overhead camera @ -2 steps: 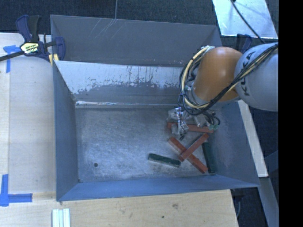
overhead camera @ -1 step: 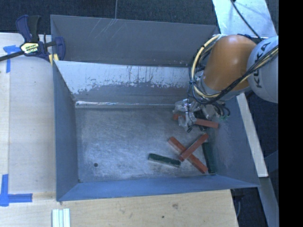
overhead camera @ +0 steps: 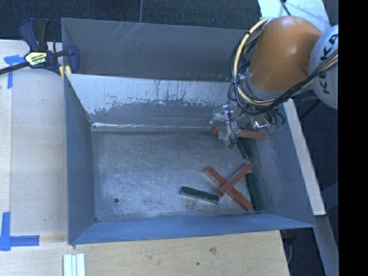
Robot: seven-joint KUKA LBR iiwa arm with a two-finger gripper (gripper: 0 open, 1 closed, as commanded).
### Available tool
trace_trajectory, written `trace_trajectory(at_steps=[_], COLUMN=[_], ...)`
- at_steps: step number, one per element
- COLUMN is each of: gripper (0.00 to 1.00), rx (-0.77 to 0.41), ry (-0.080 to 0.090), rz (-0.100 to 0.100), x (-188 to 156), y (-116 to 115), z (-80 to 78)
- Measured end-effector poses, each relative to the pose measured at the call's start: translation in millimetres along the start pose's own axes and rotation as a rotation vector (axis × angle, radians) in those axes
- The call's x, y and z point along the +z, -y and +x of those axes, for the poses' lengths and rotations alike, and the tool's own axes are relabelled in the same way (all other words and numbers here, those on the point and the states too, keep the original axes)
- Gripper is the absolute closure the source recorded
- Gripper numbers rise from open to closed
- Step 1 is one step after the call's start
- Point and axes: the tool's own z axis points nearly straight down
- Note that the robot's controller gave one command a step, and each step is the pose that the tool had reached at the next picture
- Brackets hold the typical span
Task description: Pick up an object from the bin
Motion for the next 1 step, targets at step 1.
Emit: trace_trajectory(at_steps=[1], gripper=[1.00], rx=[-0.002], ry=[-0.001], rz=[0.001], x=[-62.1], y=[-10.0], z=[2.2])
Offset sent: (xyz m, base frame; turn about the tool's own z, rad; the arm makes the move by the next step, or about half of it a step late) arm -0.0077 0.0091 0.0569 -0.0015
